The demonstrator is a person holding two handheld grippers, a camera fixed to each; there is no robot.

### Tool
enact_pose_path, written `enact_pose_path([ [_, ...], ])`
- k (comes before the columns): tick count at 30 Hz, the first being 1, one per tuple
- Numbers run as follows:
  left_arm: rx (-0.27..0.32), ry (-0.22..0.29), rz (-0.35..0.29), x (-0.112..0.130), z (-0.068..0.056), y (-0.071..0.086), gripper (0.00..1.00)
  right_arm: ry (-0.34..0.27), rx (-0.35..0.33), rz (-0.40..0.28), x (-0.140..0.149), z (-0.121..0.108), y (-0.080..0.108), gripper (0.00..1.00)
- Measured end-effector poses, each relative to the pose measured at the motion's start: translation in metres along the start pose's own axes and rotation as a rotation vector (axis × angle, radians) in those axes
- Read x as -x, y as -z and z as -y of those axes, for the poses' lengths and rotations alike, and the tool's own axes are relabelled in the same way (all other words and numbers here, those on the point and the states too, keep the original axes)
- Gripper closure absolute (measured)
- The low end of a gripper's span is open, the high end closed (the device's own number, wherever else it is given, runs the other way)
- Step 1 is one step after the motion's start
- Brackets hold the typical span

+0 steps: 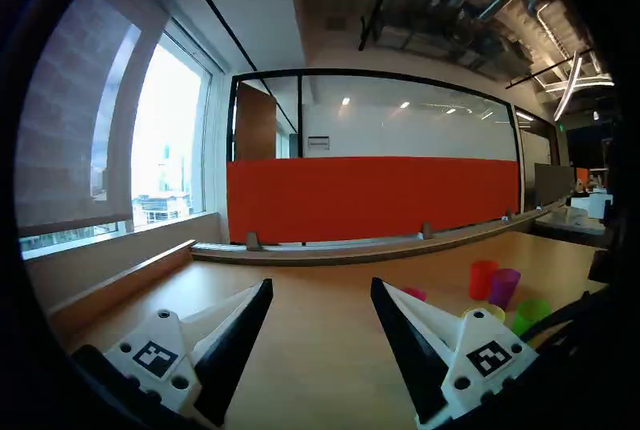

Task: Pour water

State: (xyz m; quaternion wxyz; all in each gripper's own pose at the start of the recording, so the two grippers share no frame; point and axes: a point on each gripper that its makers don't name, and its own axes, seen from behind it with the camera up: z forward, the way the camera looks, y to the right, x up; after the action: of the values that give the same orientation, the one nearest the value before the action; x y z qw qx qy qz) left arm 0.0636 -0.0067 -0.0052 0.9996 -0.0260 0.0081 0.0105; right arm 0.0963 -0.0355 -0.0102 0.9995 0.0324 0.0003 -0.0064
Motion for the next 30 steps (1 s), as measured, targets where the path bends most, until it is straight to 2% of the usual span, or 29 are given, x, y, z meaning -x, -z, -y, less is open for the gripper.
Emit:
enact_pose_path([
  [8, -0.029, -0.021, -0.003, 0.013, -0.009, 0.005, 0.1, -0.029, 0.022, 0.001, -0.002, -0.005, 0.003, 0.0],
  [14, -0.044, -0.019, -0.001, 0.024, -0.009, 0.007, 0.1, -0.048, 0.02, 0.004, 0.0, -0.002, 0.003, 0.0],
  [21, -0.055, -0.025, -0.001, 0.036, -0.01, 0.006, 0.1, -0.042, 0.013, 0.01, 0.003, 0.003, 0.001, 0.0],
  [30, -0.055, -0.005, -0.005, 0.049, -0.013, 0.0, 0.1, -0.035, 0.006, 0.013, -0.001, 0.008, 0.001, 0.0],
])
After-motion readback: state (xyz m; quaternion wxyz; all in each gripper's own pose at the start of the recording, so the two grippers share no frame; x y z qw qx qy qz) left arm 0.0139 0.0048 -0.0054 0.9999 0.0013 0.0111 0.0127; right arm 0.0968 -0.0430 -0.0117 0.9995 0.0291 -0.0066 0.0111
